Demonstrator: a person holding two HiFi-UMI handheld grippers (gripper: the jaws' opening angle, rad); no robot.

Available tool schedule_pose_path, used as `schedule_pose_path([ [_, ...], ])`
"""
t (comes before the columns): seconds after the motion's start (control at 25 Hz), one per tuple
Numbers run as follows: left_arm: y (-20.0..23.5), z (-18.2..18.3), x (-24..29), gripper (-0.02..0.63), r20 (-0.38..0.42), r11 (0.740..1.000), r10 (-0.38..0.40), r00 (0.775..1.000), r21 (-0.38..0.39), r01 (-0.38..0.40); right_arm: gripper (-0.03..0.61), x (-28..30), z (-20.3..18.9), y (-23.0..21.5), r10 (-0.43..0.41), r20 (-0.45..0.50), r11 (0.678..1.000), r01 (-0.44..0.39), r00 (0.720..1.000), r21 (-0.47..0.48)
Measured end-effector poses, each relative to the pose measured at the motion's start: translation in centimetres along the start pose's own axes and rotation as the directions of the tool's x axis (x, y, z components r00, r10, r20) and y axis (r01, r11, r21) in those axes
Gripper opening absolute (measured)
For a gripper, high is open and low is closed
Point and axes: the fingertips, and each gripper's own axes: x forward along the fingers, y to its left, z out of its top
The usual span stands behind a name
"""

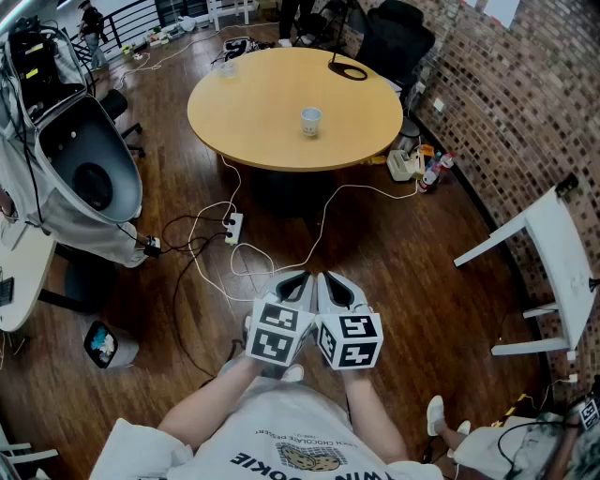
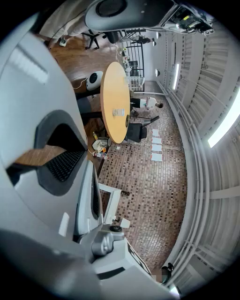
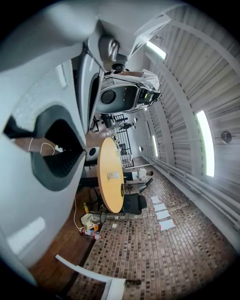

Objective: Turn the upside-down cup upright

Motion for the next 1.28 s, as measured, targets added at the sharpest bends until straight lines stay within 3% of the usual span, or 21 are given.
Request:
schedule_pose_path([
  [0.48, 5.6, 1.9, 7.5, 0.003, -0.012, 0.999, -0.02, 1.0, -0.042, 0.019, 0.002, 8.6, 2.1, -3.0, -0.007, -0.025, 1.0, 0.006, 1.0, -0.026],
  [0.76, 11.9, 6.9, 13.2, 0.003, -0.021, 0.998, -0.043, 0.999, -0.044, 0.042, 0.002, 16.6, 7.0, -5.5, -0.035, -0.036, 0.999, 0.034, 0.999, -0.019],
  [1.28, 23.4, 12.1, 20.1, 0.003, -0.009, 0.994, -0.092, 0.996, -0.061, 0.092, 0.003, 29.6, 13.0, -5.8, -0.082, -0.036, 0.996, 0.081, 0.996, -0.039],
])
